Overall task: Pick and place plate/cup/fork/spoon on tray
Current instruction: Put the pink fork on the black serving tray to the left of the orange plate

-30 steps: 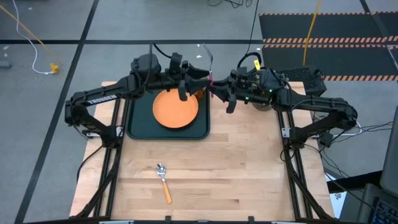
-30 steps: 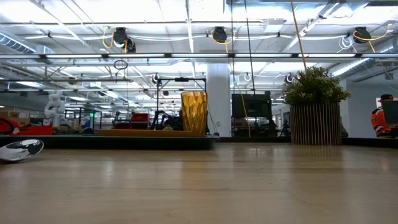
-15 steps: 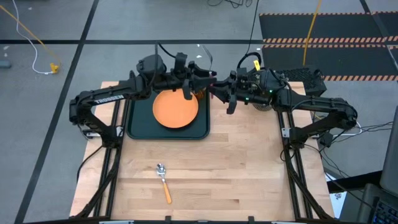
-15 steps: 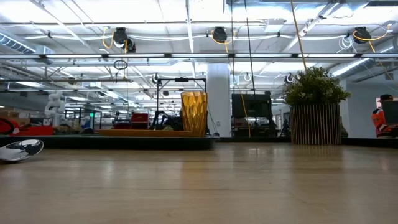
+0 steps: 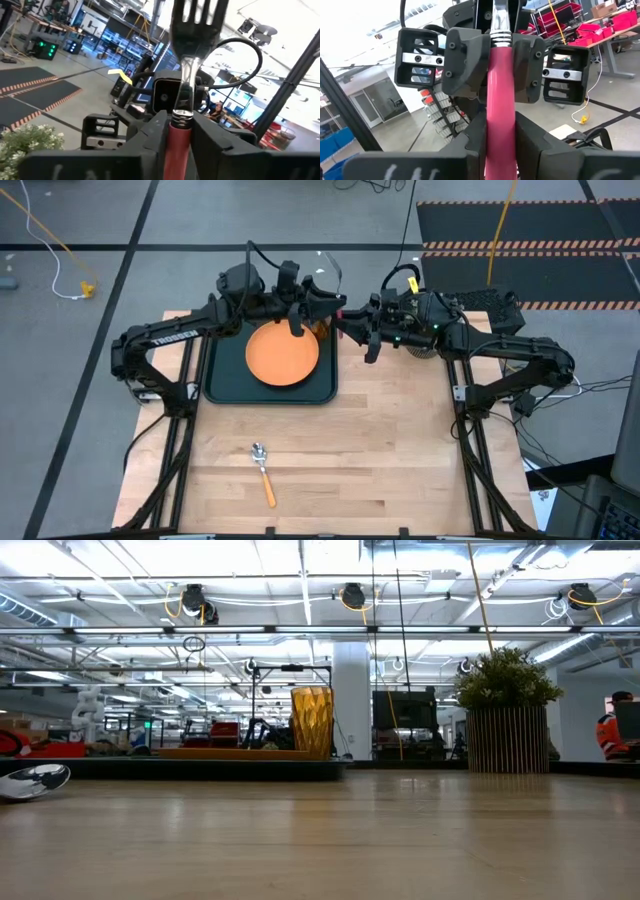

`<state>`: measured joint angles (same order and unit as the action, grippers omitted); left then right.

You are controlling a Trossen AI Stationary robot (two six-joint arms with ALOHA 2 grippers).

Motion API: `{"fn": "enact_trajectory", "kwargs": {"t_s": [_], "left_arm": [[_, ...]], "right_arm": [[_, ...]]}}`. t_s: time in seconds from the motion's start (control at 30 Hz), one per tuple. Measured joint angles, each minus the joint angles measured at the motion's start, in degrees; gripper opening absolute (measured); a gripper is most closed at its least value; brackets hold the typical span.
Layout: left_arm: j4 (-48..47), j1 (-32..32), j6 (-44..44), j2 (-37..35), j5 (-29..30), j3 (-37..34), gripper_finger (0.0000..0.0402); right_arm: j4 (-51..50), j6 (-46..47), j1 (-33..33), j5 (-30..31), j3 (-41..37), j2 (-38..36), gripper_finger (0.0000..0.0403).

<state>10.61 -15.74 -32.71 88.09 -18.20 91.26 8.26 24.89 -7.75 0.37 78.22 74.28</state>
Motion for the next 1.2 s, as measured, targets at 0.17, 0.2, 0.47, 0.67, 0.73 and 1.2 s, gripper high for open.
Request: {"fn": "enact_trajectory", "kwargs": {"t_s": [0.17, 0.2, 0.47, 0.67, 0.73, 1.2], "left_arm": [[-0.02, -0.83, -0.48, -0.01, -0.4, 0.0, 0.0053], [-0.02, -0.96, -0.48, 0.0, -0.41, 0.0, 0.0053], [-2.19, -2.33, -2.51, -1.53, -0.62, -0.07, 0.0056], [-11.47, -4.66, 0.29, -5.51, -0.38, -0.04, 0.0054], [-16.2, -5.55, 1.66, -7.02, -0.33, -0.04, 0.0054], [-62.87, -11.68, 8.14, -11.2, 11.82, 0.02, 0.0054]], "right_arm": [[0.07, 0.57, 0.0, 1.37, 0.0, 0.0, 0.0055], [0.07, 0.54, 0.0, 1.35, 0.0, 0.0, 0.0055], [-0.03, 0.72, 0.0, 1.36, 0.0, 0.0, 0.0108], [-1.82, 1.24, -0.03, 1.42, 0.02, -0.04, 0.0157], [-2.82, 1.29, -0.07, 1.64, 0.02, -0.04, 0.0165], [-7.2, 1.88, -0.17, 6.08, 0.02, -0.02, 0.017]]}}
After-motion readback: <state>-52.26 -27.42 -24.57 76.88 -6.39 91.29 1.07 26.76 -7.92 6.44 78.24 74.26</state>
